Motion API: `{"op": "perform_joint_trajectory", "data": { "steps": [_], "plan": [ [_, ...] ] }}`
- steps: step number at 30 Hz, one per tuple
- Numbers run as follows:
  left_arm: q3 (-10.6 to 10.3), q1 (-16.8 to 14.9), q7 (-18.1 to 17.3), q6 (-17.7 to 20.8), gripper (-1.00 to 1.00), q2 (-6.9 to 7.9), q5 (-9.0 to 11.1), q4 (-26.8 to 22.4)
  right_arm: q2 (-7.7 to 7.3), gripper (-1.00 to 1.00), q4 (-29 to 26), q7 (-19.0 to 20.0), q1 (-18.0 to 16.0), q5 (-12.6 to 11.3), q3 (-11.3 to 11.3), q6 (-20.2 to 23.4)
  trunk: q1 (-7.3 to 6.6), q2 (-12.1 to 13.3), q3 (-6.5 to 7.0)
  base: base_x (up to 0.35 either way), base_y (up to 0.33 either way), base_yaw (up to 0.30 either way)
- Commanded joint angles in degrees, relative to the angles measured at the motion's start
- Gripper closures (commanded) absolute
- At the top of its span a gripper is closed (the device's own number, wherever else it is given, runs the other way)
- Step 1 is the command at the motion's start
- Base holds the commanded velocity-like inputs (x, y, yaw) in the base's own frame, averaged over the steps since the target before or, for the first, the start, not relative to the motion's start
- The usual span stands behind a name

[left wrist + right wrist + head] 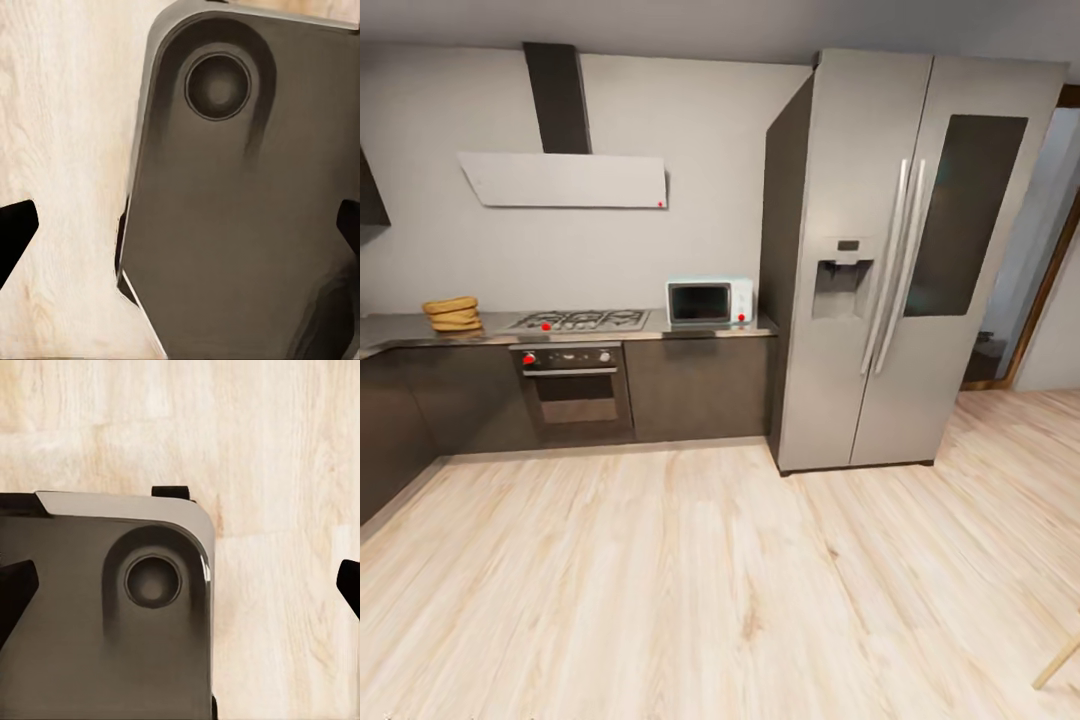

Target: In the kitchen, take the popcorn bag from the countertop, put it into the microwave, and heat it until the popcorn is cooked so the cooked popcorn ends up inside the bag.

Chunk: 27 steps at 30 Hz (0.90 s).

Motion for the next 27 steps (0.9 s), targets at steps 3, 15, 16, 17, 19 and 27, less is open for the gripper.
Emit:
{"op": "perform_joint_trajectory", "data": {
  "steps": [3, 15, 16, 17, 19, 27],
  "plan": [
    [1.58, 0.01, -0.01, 0.02, -1.00, 0.29, 0.01, -0.07, 0.00, -1.00, 0.04, -0.07, -0.08, -0.05, 0.02, -0.16, -0.67, 1.19, 0.50, 0.000, 0.000, 0.028],
    [1.97, 0.01, -0.07, 0.00, -1.00, 0.39, 0.01, -0.15, -0.51, -1.00, 0.00, -1.35, -0.04, -0.06, -1.54, 0.19, -3.30, 6.00, 2.65, 0.000, 0.000, 0.002],
    [1.99, 0.01, -0.07, 0.00, -1.00, 0.38, 0.01, -0.15, -0.52, -1.00, -0.03, -1.42, -0.03, -0.06, -1.79, 0.24, -3.52, 6.40, 2.83, 0.000, 0.000, 0.000],
    [1.98, 0.01, -0.07, 0.00, -1.00, 0.38, 0.01, -0.13, -0.52, -1.00, -0.07, -1.49, -0.05, -0.06, -2.09, 0.23, -3.74, 6.80, 3.01, 0.000, 0.000, 0.000],
    [1.98, 0.01, -0.07, 0.00, -1.00, 0.37, 0.01, -0.12, -0.53, -1.00, -0.16, -1.50, -0.07, -0.07, -2.54, 0.00, -4.18, 7.61, 3.37, 0.000, 0.000, 0.000],
    [1.93, 0.01, -0.07, 0.02, -1.00, 0.29, 0.01, -0.10, -0.53, -1.00, 0.16, -1.47, -0.04, 0.06, -2.38, -0.15, -5.94, 10.81, 4.80, 0.000, 0.000, 0.000]
  ]
}}
